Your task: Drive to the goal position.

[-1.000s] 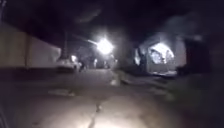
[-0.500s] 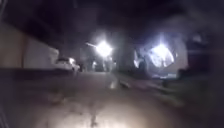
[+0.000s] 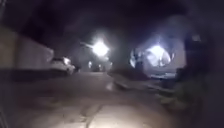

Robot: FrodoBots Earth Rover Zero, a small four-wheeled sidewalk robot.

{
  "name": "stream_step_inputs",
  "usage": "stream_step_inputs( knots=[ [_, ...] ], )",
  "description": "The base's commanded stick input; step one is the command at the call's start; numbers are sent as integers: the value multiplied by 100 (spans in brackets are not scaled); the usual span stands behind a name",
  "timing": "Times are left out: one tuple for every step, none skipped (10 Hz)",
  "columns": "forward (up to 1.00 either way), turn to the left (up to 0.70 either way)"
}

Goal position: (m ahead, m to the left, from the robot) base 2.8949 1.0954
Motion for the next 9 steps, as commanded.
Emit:
stream_step_inputs(
  knots=[
    [50, -13],
    [50, -29],
    [50, -45],
    [50, -12],
    [50, 0],
    [50, 0],
    [50, 0],
    [50, 0],
    [50, 0]
  ],
)
